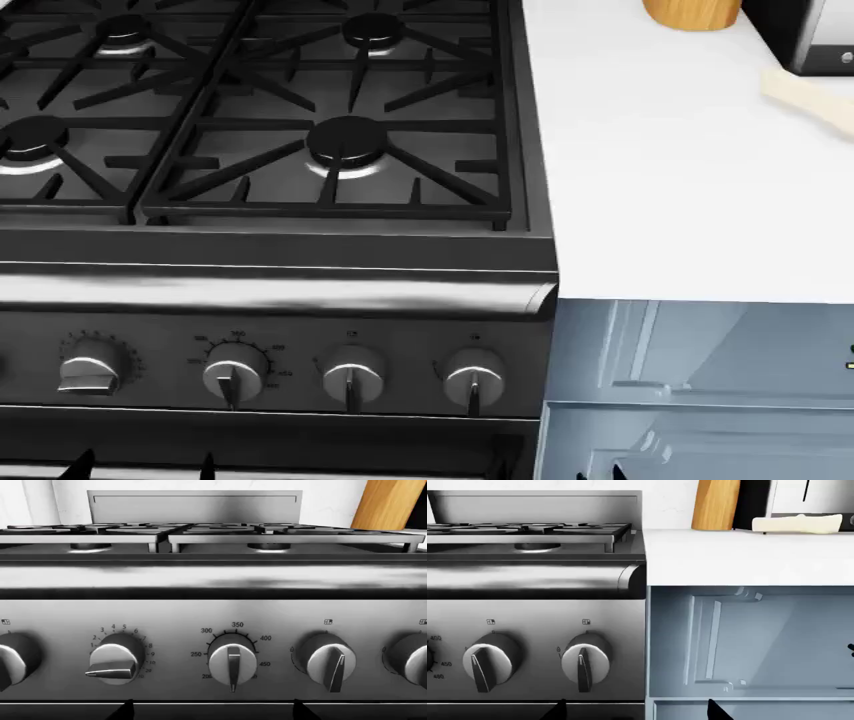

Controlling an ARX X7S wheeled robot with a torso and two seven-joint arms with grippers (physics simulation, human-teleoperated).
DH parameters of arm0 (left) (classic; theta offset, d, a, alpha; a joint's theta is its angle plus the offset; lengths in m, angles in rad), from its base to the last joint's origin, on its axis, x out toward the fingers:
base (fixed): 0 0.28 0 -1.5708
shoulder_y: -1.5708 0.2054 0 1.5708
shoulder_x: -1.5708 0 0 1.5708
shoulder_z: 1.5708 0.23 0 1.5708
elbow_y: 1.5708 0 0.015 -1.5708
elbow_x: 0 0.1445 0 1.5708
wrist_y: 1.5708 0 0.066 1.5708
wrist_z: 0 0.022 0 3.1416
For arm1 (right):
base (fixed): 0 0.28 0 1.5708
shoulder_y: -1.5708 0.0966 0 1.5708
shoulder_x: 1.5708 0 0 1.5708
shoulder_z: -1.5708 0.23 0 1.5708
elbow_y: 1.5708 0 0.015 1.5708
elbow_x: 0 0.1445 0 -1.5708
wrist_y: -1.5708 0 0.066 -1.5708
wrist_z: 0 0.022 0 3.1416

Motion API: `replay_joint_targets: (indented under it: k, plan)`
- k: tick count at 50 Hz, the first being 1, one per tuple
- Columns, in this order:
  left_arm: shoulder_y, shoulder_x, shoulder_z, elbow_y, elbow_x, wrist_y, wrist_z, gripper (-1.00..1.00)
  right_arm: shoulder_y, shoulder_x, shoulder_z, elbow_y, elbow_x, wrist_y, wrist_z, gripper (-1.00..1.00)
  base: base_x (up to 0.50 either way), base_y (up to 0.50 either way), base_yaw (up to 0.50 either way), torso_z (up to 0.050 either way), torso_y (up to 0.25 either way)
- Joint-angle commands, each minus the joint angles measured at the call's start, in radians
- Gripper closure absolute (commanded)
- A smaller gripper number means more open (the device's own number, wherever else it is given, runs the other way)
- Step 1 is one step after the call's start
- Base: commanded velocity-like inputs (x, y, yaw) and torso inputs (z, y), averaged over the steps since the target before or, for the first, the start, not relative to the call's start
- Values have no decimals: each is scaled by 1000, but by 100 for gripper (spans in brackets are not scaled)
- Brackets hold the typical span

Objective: Close the microwave door

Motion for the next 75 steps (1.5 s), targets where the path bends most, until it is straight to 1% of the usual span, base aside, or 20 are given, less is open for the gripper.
replay_joint_targets:
  k: [1,11,12,13,14,15,16,21,22,23,41,75]
  plan:
    - [-3,-16,20,3,-16,-4,-17,-100,-3,15,-17,-6,30,-15,11,-100,0,0,0,0,0]
    - [-4,-45,57,13,-46,-9,-48,-100,0,44,-49,-9,59,4,54,-100,0,0,0,0,0]
    - [0,-43,59,59,-48,-60,-60,-100,2,45,-49,-6,65,8,56,-100,0,0,0,0,0]
    - [-29,-11,79,209,-57,-210,-137,-100,3,47,-51,-5,66,8,59,-100,0,0,0,0,0]
    - [-57,-9,100,359,-65,-360,-169,-100,3,49,-53,-3,71,5,60,-100,0,0,0,0,0]
    - [-64,-25,121,509,-52,-510,-174,-100,3,51,-56,-7,72,7,63,-100,0,0,0,0,0]
    - [-64,-24,119,530,-63,-641,-180,-100,2,53,-59,-8,71,2,64,-100,0,0,0,0,0]
    - [-61,-37,131,534,-79,-638,-200,-100,0,62,-72,-15,83,-8,65,-100,0,0,0,0,0]
    - [-10,-17,64,384,-151,-488,-155,-100,-12,78,-103,-21,31,-62,65,-100,0,500,0,0,0]
    - [-8,-22,68,360,-155,-353,-159,-100,-13,79,-104,-23,33,-61,66,-100,0,500,0,0,0]
    - [-5,-63,108,362,-196,-336,-209,-100,-10,98,-127,-25,50,-57,93,-100,0,500,0,0,0]
    - [2,-108,139,378,-239,-330,-258,-100,-2,130,-169,-16,71,-55,127,-100,0,500,0,0,0]
